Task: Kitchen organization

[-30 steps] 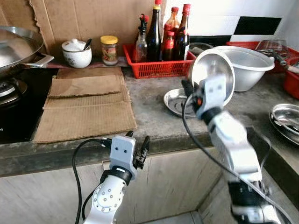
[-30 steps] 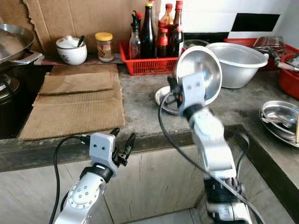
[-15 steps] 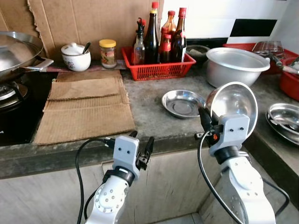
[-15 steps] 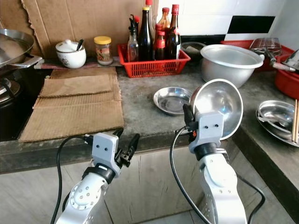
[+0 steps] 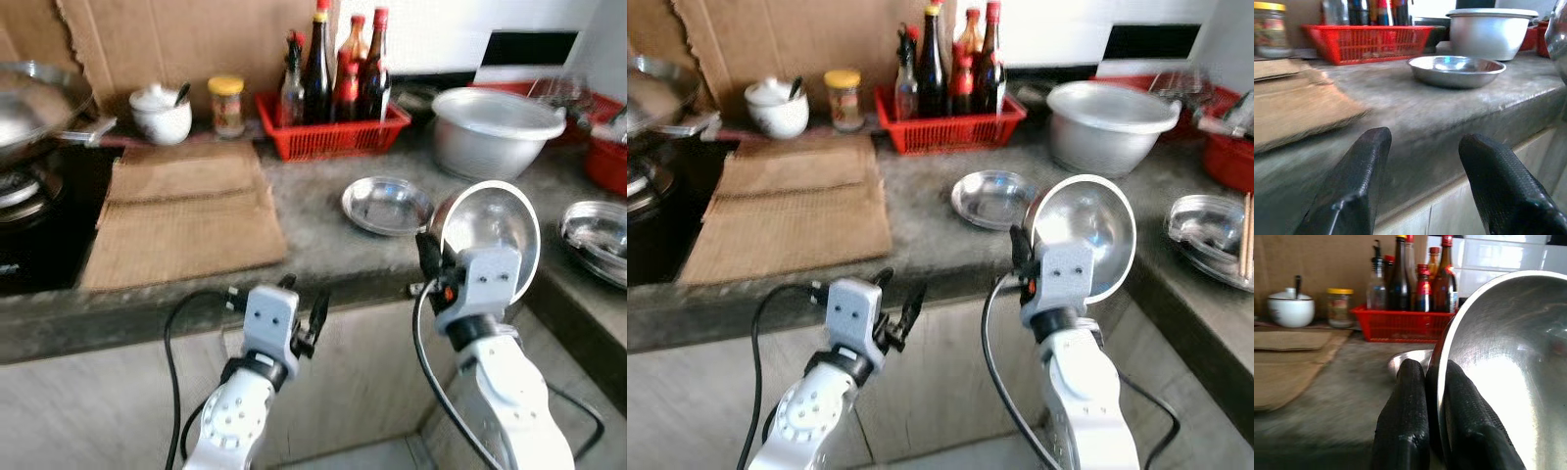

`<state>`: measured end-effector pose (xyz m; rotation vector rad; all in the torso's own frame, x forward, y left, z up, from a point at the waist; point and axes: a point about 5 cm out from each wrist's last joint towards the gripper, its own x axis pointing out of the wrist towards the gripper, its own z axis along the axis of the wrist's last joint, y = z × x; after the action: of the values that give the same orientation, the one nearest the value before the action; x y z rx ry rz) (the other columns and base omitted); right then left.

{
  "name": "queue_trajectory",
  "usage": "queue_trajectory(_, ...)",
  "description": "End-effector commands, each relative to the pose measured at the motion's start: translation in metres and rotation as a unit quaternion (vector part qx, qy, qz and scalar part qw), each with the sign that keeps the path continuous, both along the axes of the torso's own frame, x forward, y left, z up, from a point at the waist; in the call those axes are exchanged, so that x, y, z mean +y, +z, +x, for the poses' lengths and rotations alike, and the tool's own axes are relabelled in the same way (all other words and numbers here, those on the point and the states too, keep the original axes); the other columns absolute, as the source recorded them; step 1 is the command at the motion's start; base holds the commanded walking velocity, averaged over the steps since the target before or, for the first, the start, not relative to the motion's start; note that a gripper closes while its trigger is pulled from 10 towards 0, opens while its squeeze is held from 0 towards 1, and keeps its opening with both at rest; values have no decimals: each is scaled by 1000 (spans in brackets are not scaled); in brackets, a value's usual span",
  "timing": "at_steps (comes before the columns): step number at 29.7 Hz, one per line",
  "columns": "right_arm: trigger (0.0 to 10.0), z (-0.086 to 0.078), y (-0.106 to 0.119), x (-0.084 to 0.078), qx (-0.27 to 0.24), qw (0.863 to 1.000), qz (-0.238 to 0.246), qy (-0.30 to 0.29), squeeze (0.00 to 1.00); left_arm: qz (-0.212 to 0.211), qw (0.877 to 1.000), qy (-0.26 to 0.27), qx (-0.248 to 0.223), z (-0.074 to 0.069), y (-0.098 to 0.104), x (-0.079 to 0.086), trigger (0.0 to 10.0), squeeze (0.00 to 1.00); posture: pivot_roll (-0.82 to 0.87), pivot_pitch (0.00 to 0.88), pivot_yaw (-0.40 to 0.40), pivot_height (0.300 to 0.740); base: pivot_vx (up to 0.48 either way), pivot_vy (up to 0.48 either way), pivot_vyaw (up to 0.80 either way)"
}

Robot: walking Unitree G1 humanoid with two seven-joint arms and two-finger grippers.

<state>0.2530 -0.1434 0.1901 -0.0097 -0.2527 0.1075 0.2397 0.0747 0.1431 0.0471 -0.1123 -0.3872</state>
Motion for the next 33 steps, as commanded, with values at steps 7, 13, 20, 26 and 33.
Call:
queue_trajectory(7, 10000, -2, 2, -1, 0, 1000, 1, -8, 0, 2, 1000, -12, -2, -3, -1, -3, 10000, 0, -14, 0, -54, 740, -286, 0, 0)
queue_trajectory(13, 10000, -2, 1, -1, 2, 1000, 2, -10, 0, 2, 1000, -12, -1, -3, -1, -4, 10000, 0, -15, 0, -54, 740, -279, 0, 0)
queue_trajectory(20, 10000, -2, 1, 0, 4, 1000, 1, -13, 0, 1, 1000, -12, -1, -3, -1, -5, 10000, 0, -17, 0, -57, 740, -283, 0, 0)
queue_trajectory(26, 10000, -2, 2, 1, 1, 1000, 4, -15, 0, 3, 1000, -11, -1, -2, -1, -5, 10000, 0, -18, 0, -51, 740, -274, 0, 0)
queue_trajectory(33, 10000, -1, 4, -3, -1, 1000, 6, -29, 0, 3, 1000, -11, -1, -1, -1, -4, 10000, 0, -19, 0, -50, 740, -255, 0, 0)
